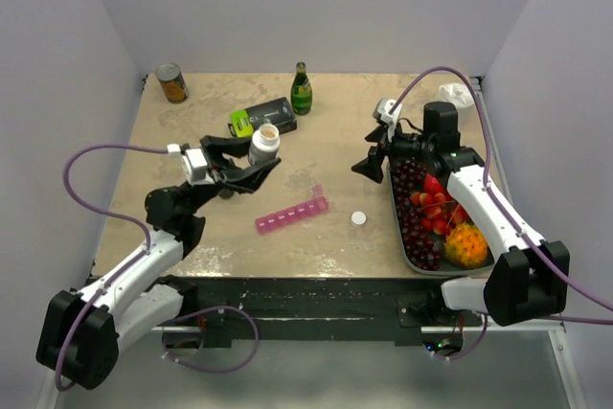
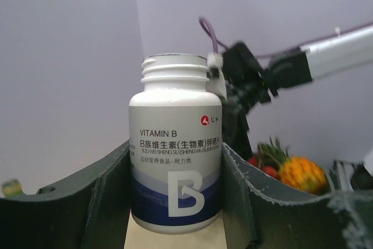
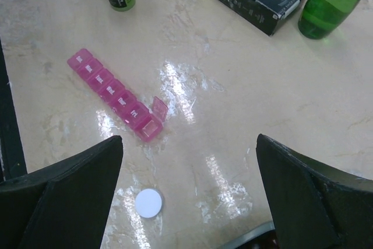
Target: Sort the pills into containers
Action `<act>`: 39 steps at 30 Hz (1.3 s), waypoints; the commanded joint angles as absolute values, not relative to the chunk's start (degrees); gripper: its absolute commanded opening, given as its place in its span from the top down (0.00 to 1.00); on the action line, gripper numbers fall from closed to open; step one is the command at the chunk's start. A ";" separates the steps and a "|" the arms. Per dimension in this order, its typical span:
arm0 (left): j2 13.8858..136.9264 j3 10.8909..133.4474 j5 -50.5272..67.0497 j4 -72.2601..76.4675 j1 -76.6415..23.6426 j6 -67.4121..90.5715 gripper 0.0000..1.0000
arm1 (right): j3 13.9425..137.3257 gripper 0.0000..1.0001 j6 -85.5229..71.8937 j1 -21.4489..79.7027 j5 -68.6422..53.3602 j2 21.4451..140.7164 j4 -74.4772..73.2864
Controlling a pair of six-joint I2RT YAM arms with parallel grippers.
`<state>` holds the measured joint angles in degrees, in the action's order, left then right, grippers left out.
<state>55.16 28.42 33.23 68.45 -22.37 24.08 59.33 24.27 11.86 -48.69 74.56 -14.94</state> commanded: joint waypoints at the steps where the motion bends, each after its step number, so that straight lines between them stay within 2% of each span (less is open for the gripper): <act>1: 49.49 23.48 41.57 63.30 -23.29 13.02 1.00 | 59.32 0.01 27.41 10.63 -48.43 72.60 -14.49; 5: 49.57 20.92 42.01 50.39 -24.25 3.45 1.00 | 59.59 0.01 31.72 10.37 -47.11 72.86 -17.31; 9: 55.08 22.67 39.47 35.54 -27.50 -8.84 1.00 | 59.15 0.01 34.62 10.28 -46.32 73.74 -18.98; 13: 60.37 23.82 38.06 31.82 -29.00 -13.88 1.00 | 58.02 0.01 37.27 10.37 -49.56 75.93 -20.31; 16: 63.97 25.13 37.97 30.50 -29.27 -16.34 1.00 | 56.34 0.02 33.42 10.98 -50.98 79.61 -16.62; 19: 67.75 27.15 38.58 27.52 -29.53 -19.15 1.00 | 56.07 0.12 23.40 12.74 -48.70 82.78 -10.74; 20: 69.68 28.20 38.58 26.81 -29.62 -19.94 1.00 | 56.07 0.22 19.38 13.61 -47.56 84.71 -8.46; 23: 72.93 30.22 38.06 23.30 -29.97 -23.20 1.00 | 56.16 0.41 12.78 18.18 -40.10 87.79 -4.51; 24: 73.73 30.67 37.71 21.90 -30.06 -24.68 1.00 | 56.16 0.56 10.92 19.85 -35.90 88.93 -3.35; 26: 75.22 31.46 37.53 20.84 -30.06 -25.75 1.00 | 56.42 0.69 4.87 21.00 -31.83 90.96 -0.80; 27: 75.67 31.73 37.27 19.96 -30.06 -26.54 1.00 | 56.95 0.80 3.62 21.53 -30.60 93.84 -0.97; 29: 76.20 32.08 37.09 19.34 -30.06 -27.15 1.00 | 58.79 0.91 0.46 21.88 -26.56 96.84 -2.10; 32: 76.20 31.99 37.00 18.81 -30.06 -27.60 1.00 | 59.59 0.99 -2.19 22.15 -26.63 100.37 -2.55; 39: 76.11 32.17 36.65 16.00 -30.06 -29.70 1.00 | 59.15 1.00 -3.95 26.54 -28.83 103.44 -1.85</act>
<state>76.23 29.80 36.58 16.19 -29.76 -26.52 57.63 -0.32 23.81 -28.40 103.57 -4.60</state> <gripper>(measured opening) 0.576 0.007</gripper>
